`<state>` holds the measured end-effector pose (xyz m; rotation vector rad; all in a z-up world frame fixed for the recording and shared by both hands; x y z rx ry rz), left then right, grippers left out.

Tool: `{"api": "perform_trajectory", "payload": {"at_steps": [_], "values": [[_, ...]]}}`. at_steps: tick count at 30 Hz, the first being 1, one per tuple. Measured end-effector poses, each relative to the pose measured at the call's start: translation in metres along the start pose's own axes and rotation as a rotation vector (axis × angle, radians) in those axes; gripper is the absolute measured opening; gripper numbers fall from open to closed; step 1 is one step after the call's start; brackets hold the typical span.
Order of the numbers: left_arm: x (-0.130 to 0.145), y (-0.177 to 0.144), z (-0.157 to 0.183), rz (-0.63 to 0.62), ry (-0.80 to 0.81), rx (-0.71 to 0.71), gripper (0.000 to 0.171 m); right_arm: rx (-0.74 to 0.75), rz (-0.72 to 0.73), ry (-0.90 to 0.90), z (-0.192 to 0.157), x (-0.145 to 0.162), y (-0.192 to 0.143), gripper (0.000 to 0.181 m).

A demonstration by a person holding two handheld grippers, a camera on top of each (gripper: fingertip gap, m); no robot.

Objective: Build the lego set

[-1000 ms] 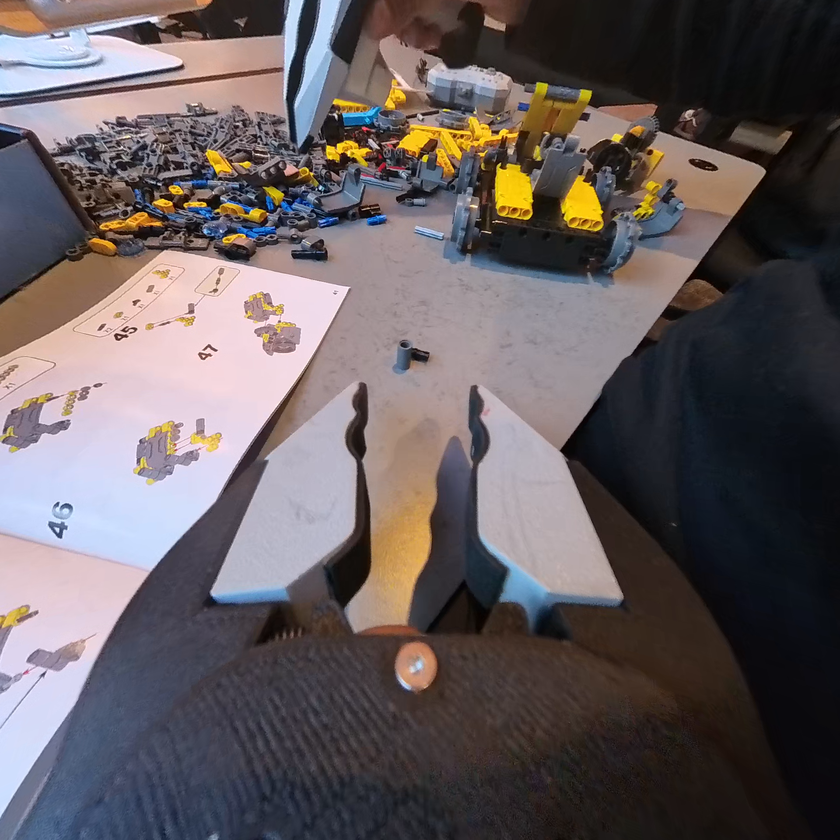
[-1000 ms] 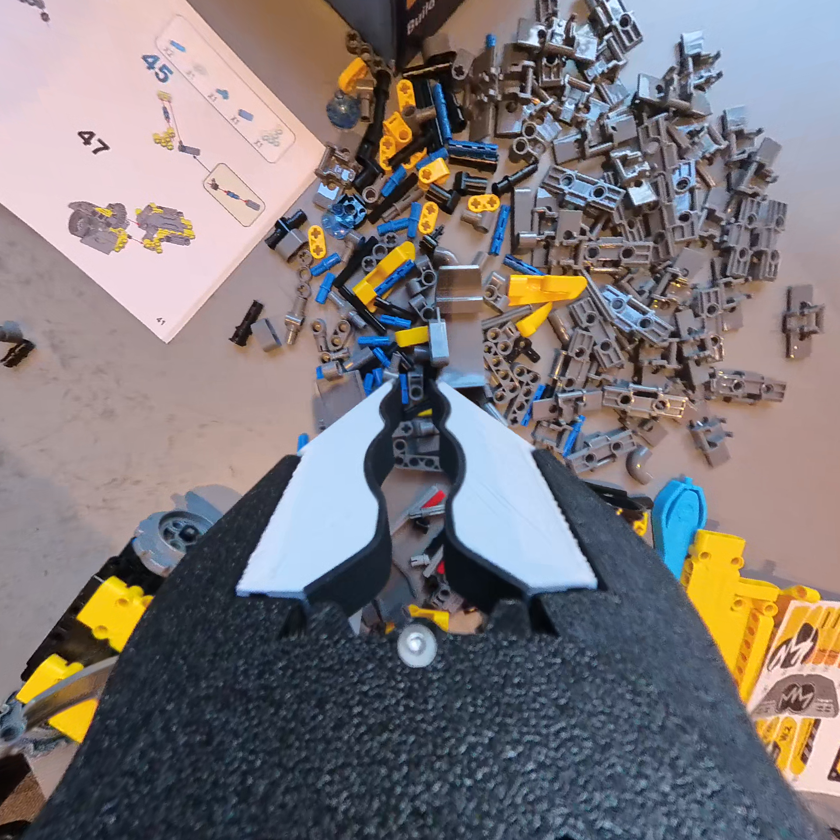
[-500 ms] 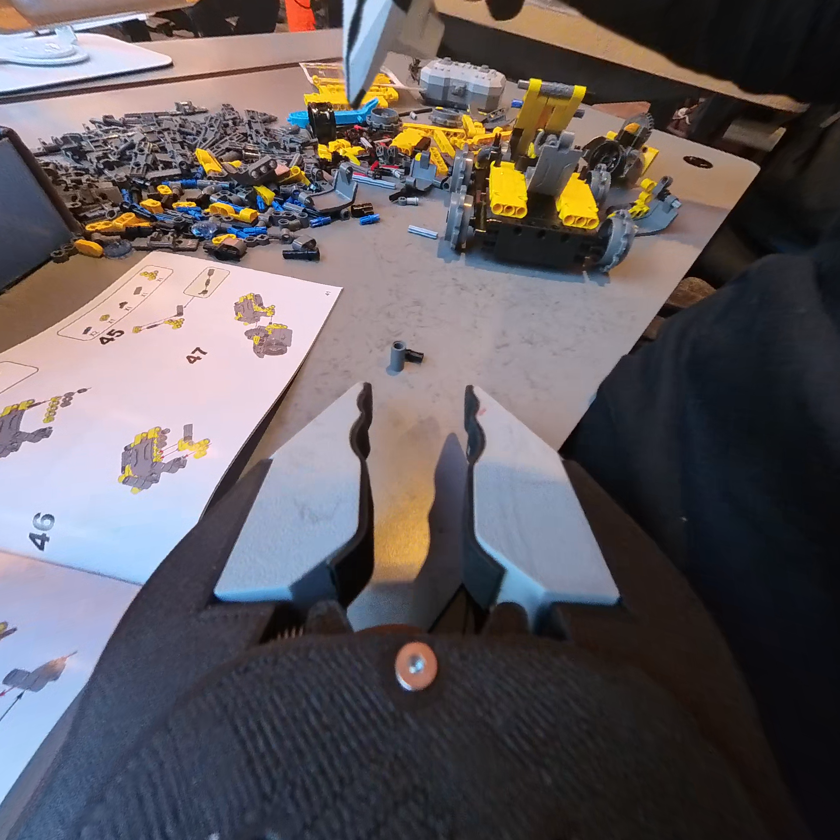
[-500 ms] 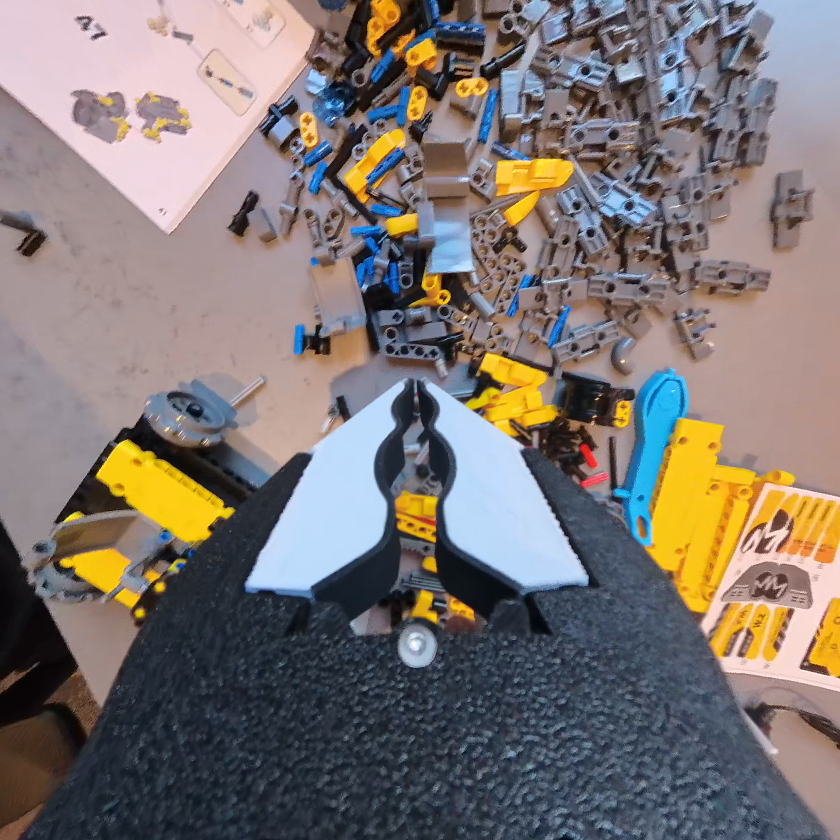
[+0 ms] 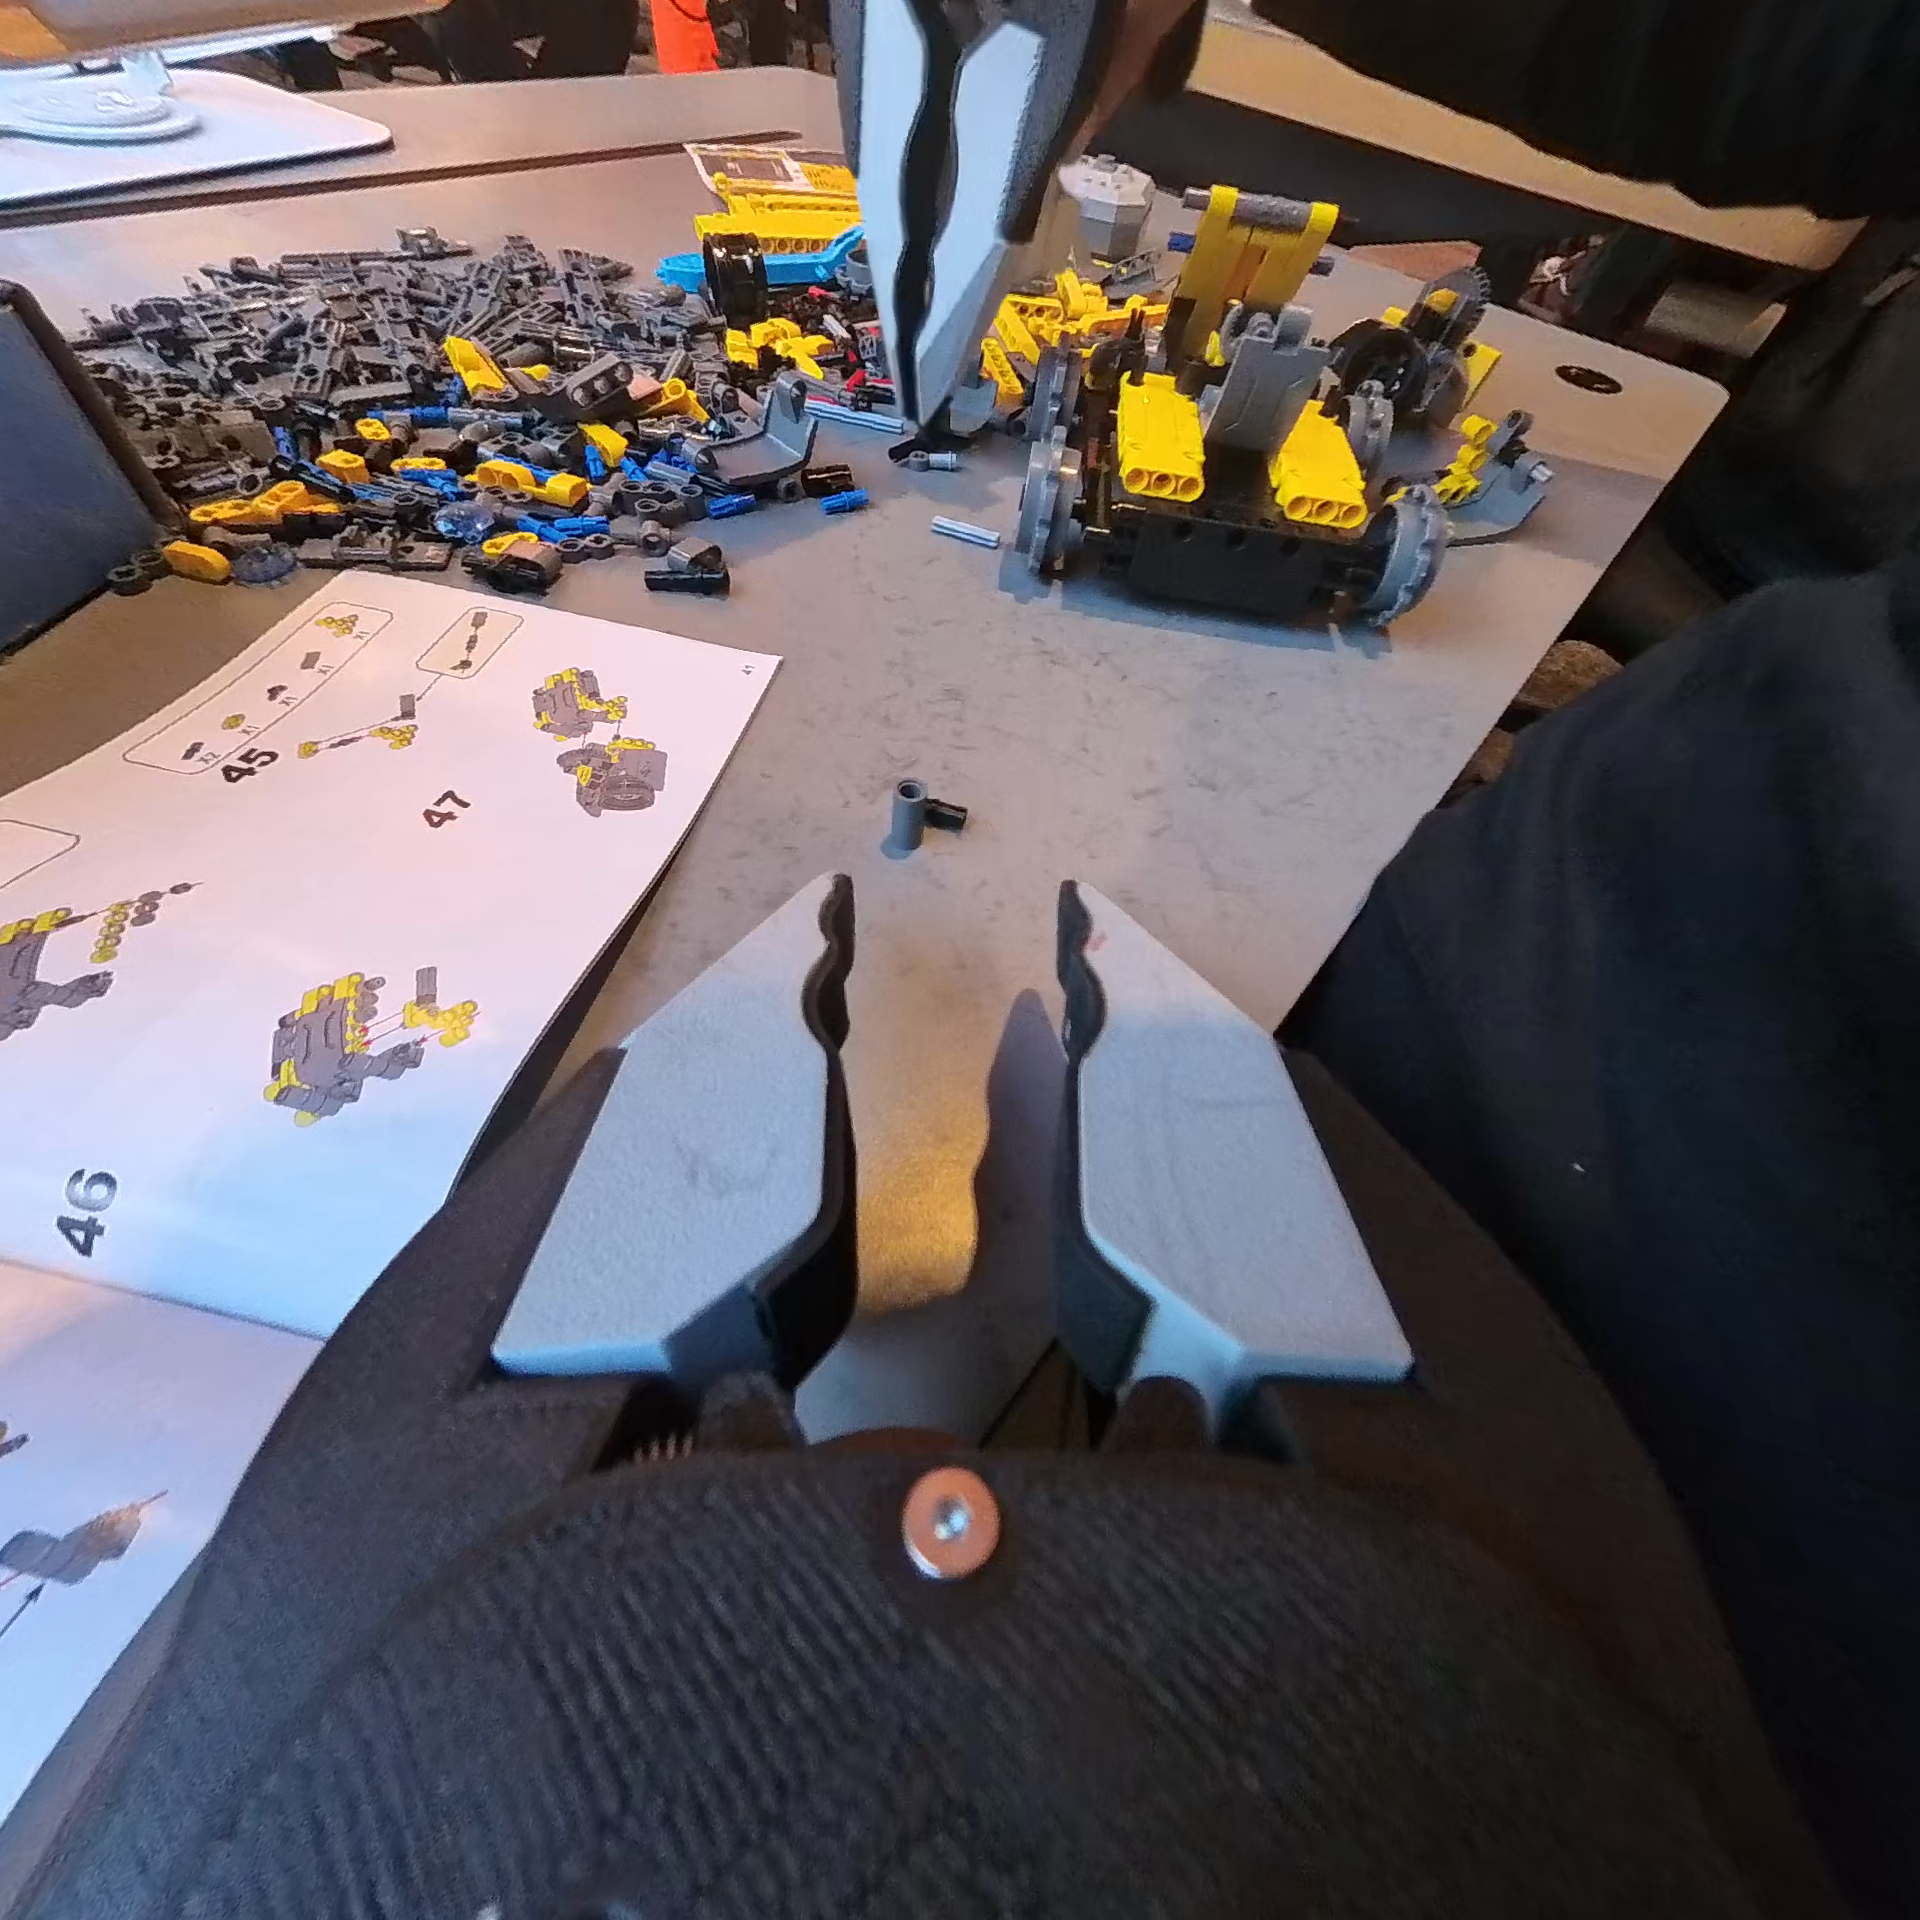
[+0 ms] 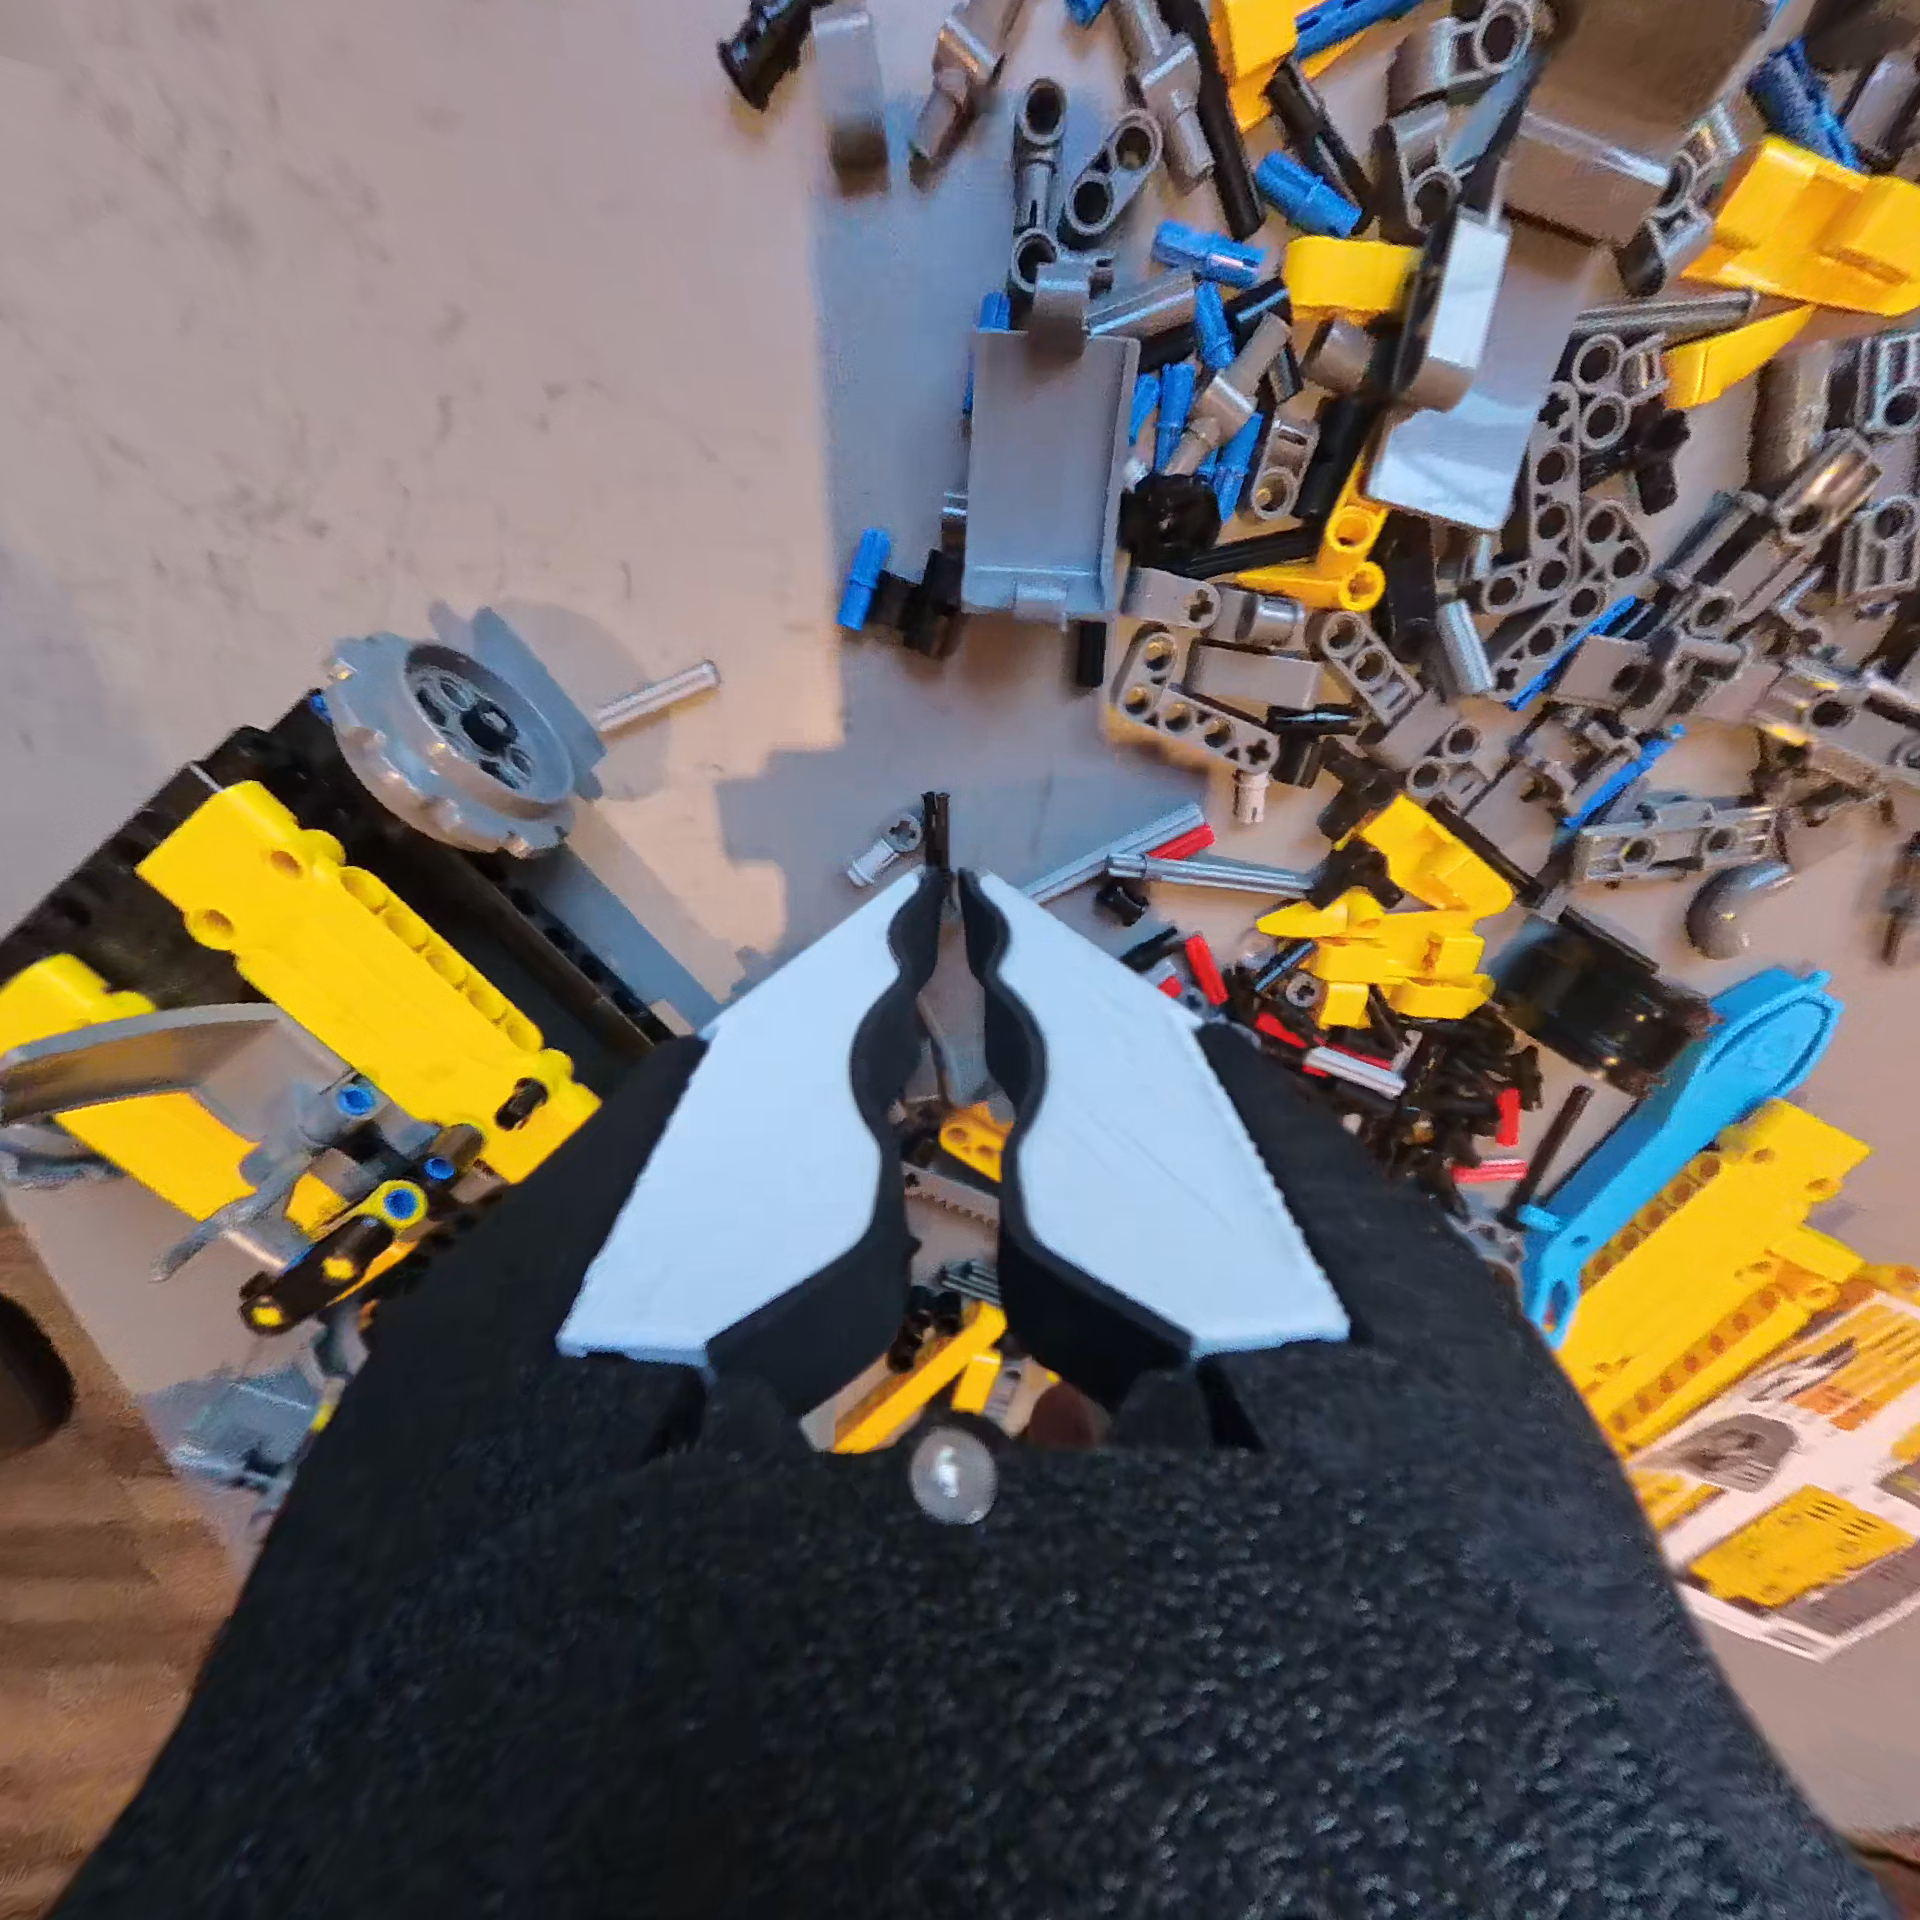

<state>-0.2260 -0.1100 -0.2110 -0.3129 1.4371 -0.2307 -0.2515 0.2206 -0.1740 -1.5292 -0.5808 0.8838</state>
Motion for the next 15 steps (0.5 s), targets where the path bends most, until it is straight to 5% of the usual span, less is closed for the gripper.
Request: {"api": "perform_trajectory", "payload": {"at_steps": [15], "values": [[0.000, -0.001, -0.001, 0.010, -0.018, 0.011, 0.038, 0.028, -0.017, 0.012, 0.009, 0.000, -0.008, 0.016]]}}
Point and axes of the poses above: each gripper's, where its closed fingertips meet, y out along the fingers, x out of its underside, z = x × y across the jaws, the point moved 10 cm from there along -y, back along the fingers, and after that the axes turned 2 degrees about z, right-handed, at the moved point
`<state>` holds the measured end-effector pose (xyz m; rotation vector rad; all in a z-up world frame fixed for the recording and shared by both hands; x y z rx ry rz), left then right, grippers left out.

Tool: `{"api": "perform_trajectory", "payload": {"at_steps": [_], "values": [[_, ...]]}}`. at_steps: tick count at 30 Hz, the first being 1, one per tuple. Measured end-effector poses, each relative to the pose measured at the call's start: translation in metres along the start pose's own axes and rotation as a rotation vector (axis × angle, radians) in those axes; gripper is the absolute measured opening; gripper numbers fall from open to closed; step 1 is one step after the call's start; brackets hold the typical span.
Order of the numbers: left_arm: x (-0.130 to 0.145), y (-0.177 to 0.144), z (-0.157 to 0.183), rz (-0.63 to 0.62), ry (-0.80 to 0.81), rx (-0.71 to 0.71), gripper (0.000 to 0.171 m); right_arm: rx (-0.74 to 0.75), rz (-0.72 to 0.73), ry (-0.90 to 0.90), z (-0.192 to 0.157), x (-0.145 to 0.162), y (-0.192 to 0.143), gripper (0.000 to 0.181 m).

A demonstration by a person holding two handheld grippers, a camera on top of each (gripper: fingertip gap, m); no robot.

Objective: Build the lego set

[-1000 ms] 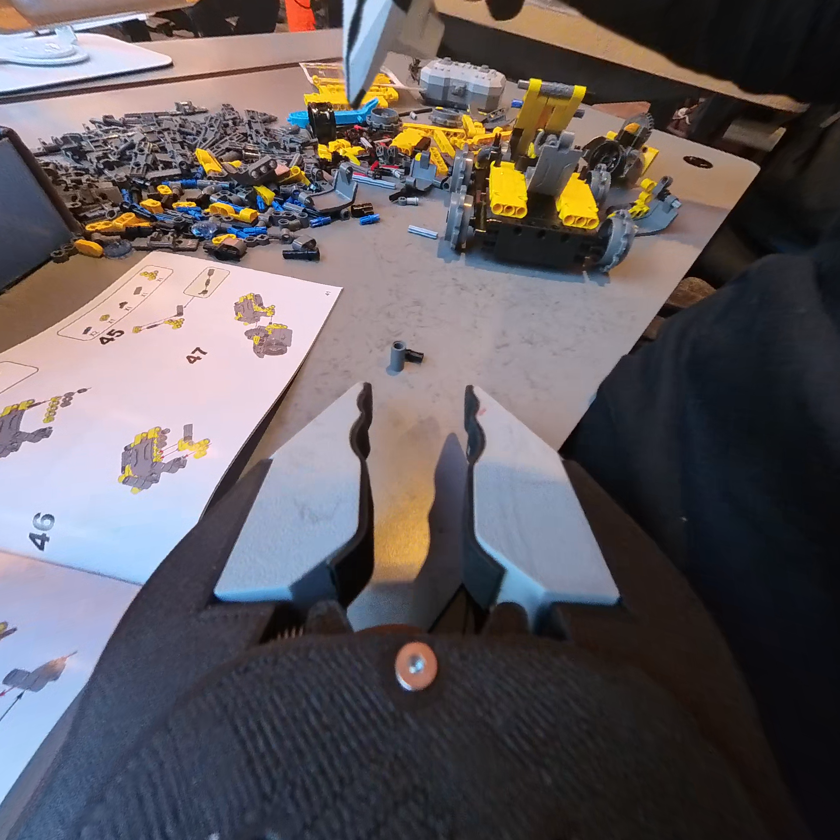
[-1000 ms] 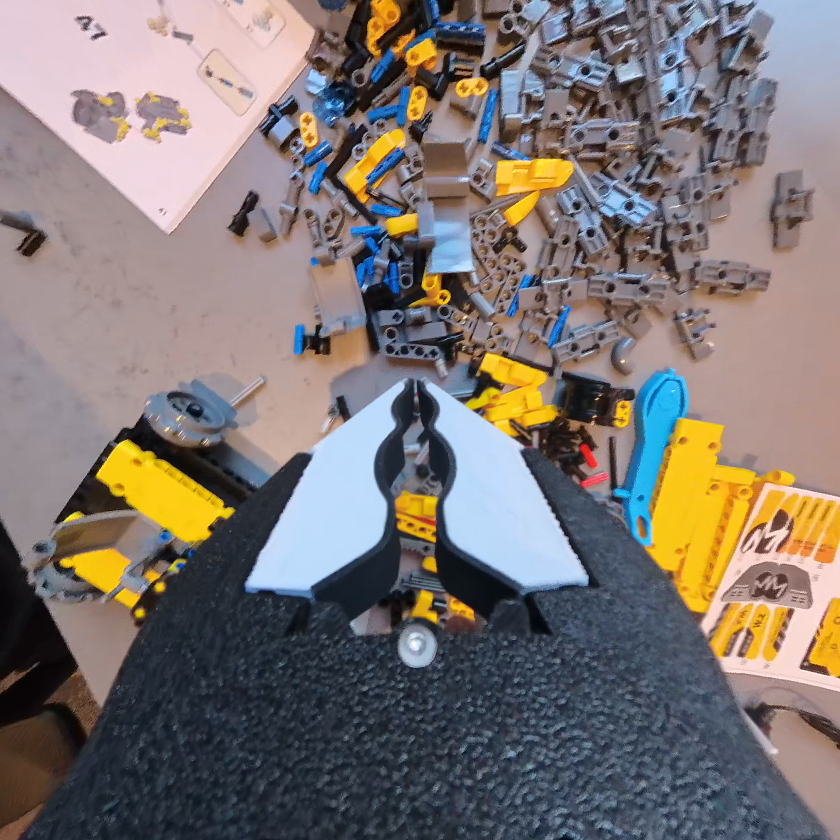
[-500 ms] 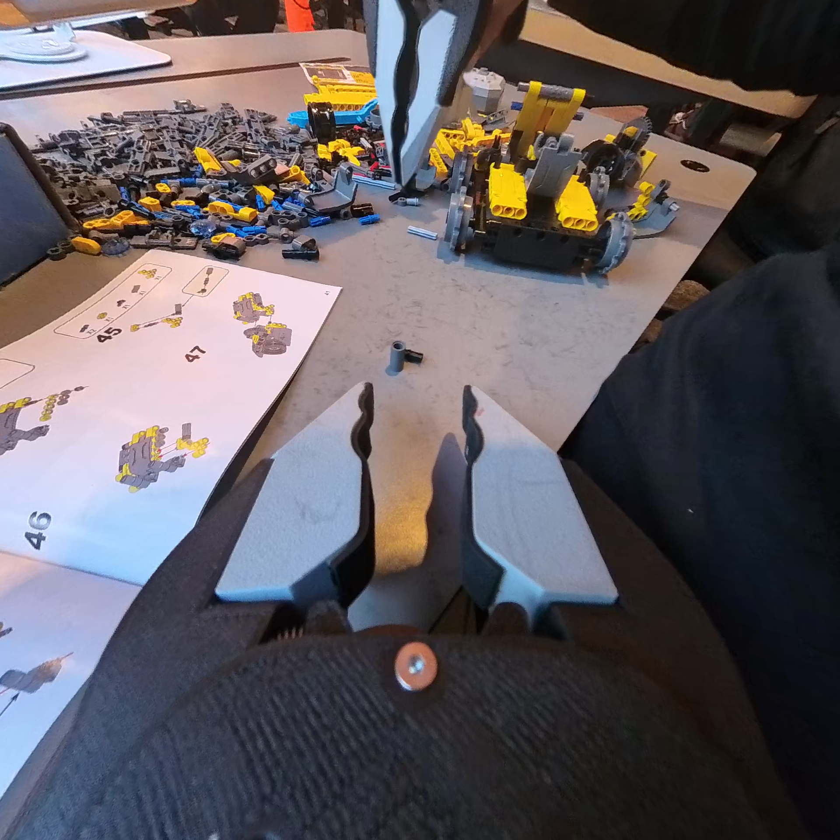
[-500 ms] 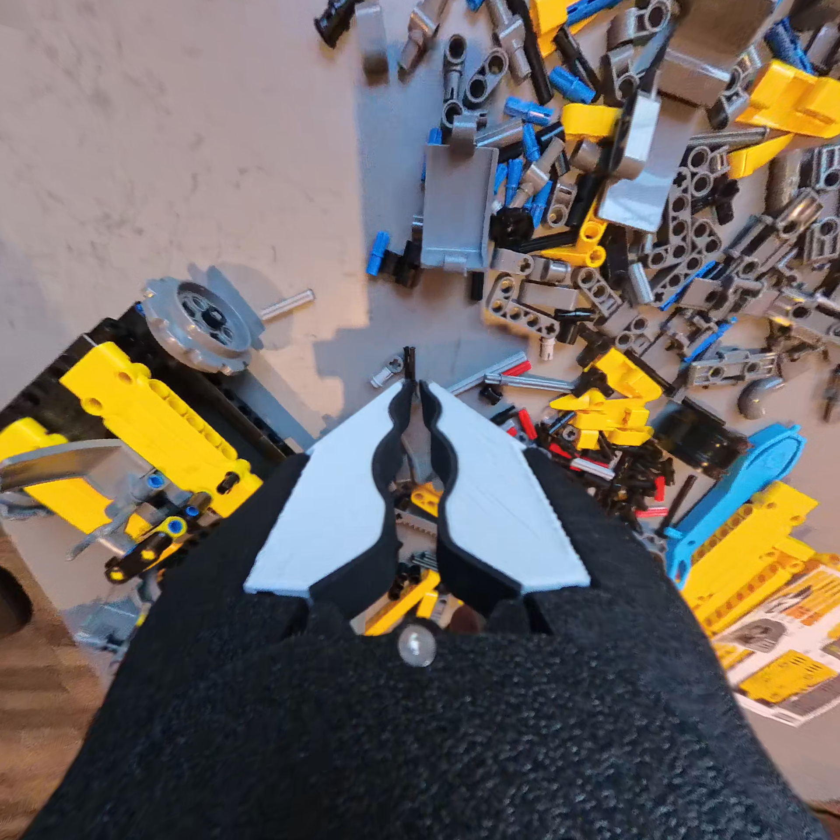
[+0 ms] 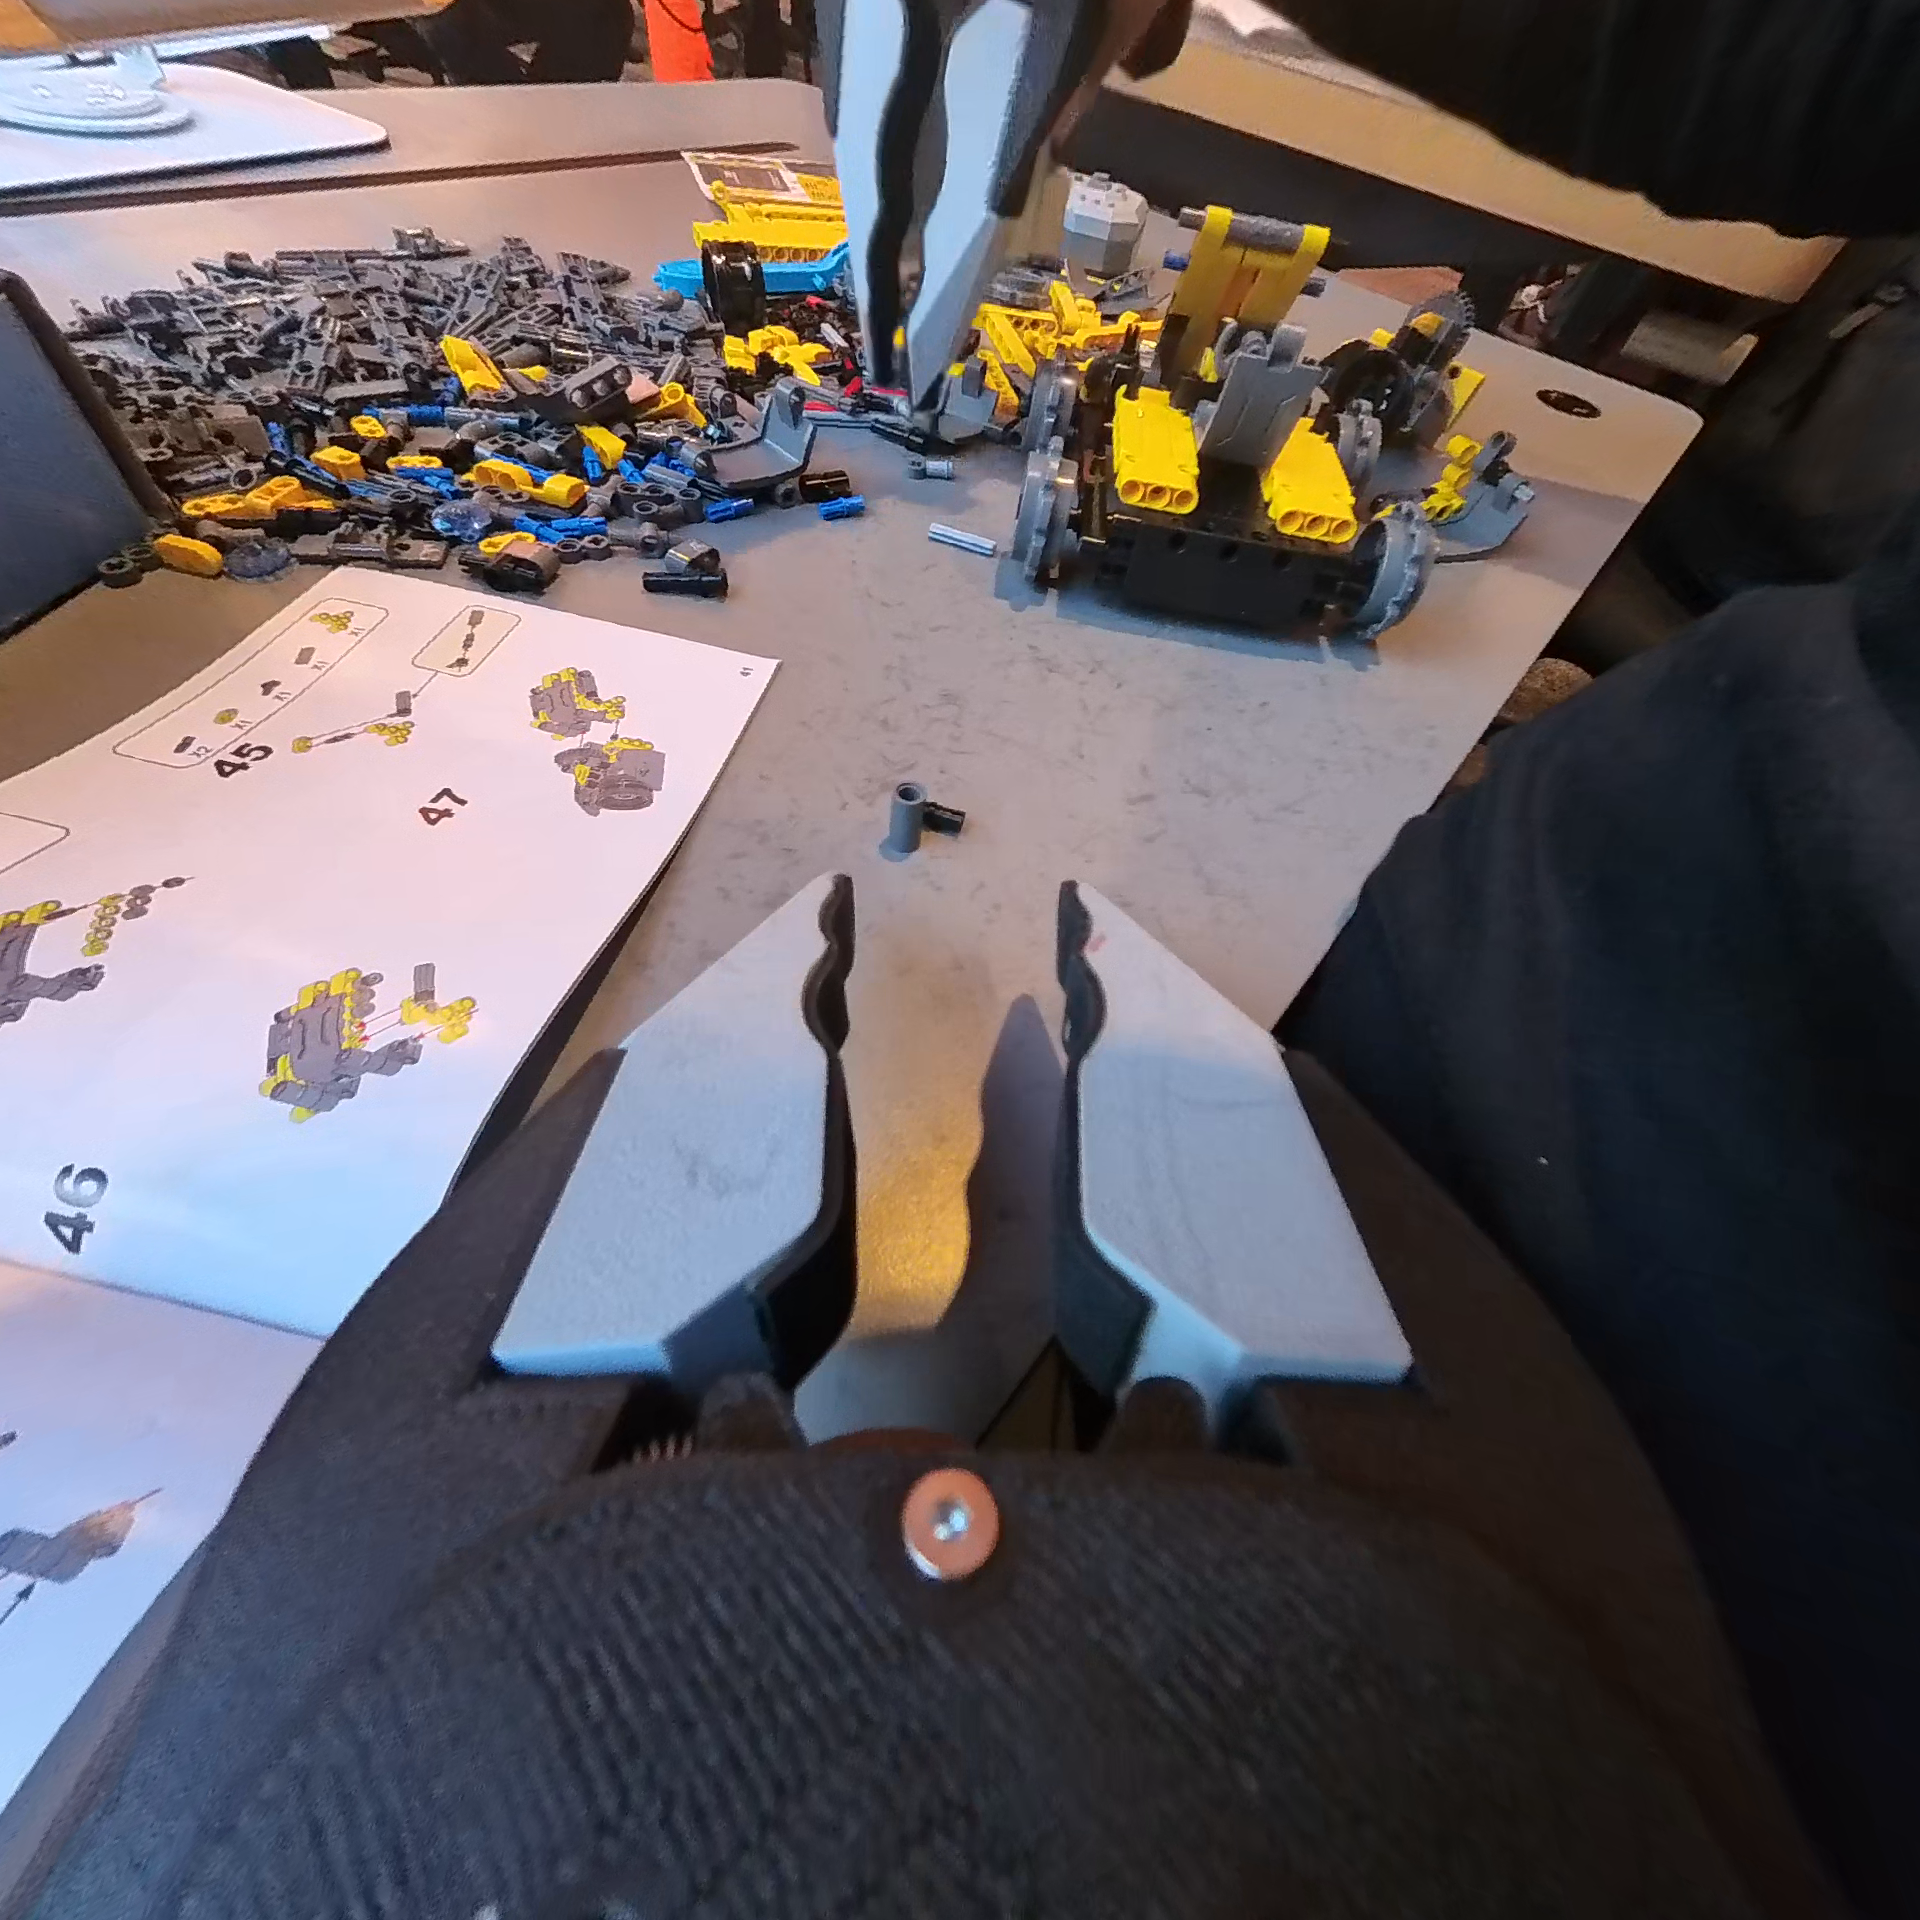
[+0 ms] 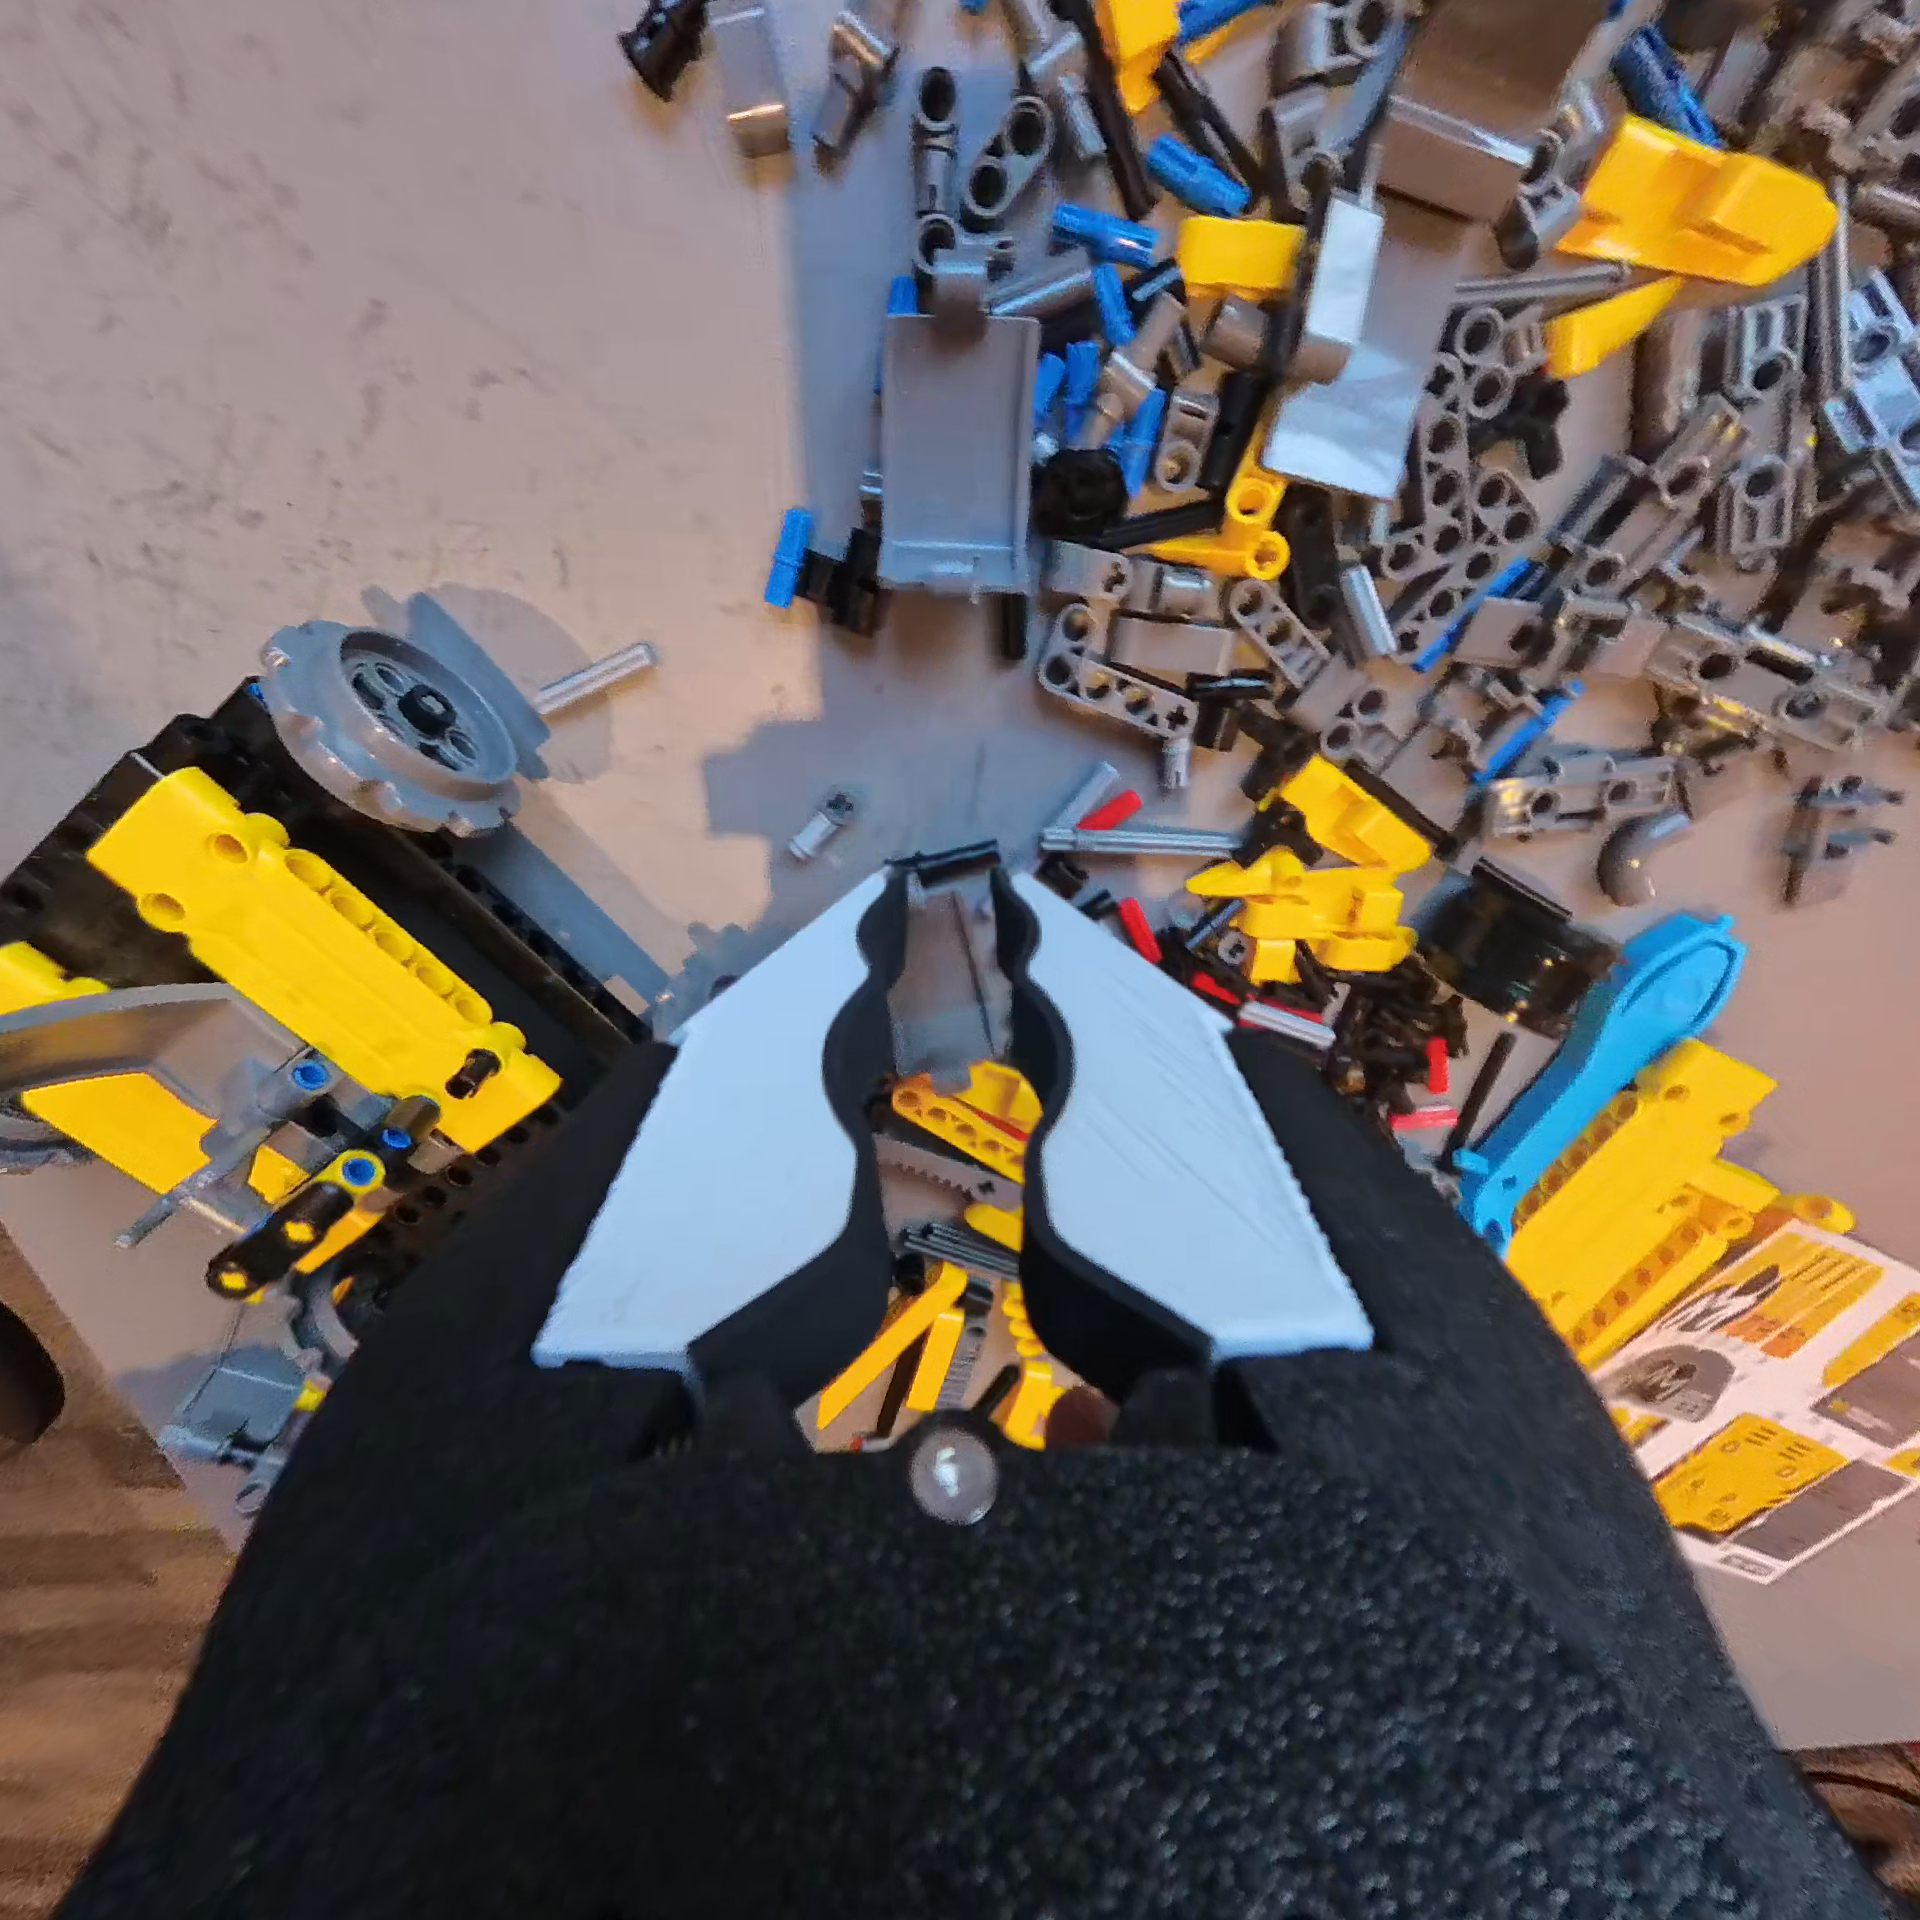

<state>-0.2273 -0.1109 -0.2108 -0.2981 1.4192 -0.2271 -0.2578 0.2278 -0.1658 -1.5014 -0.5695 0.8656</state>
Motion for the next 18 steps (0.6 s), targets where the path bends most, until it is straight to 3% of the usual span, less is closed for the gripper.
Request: {"api": "perform_trajectory", "payload": {"at_steps": [5, 18], "values": [[0.000, 0.000, 0.000, 0.001, -0.005, 0.002, 0.038, -0.025, -0.004, 0.018, 0.001, 0.002, 0.005, 0.026], [0.000, 0.000, -0.001, 0.005, -0.009, 0.005, 0.038, 0.011, -0.034, -0.027, 0.001, -0.007, 0.011, 0.025]]}}
Point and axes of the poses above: each gripper's, where its closed fingertips meet, y out along the fingers, x out of its underside, z = x × y across the jaws, the point moved 10 cm from there along -y, back along the fingers, and after that the axes turned 2 degrees about z, right-handed, at the moved point
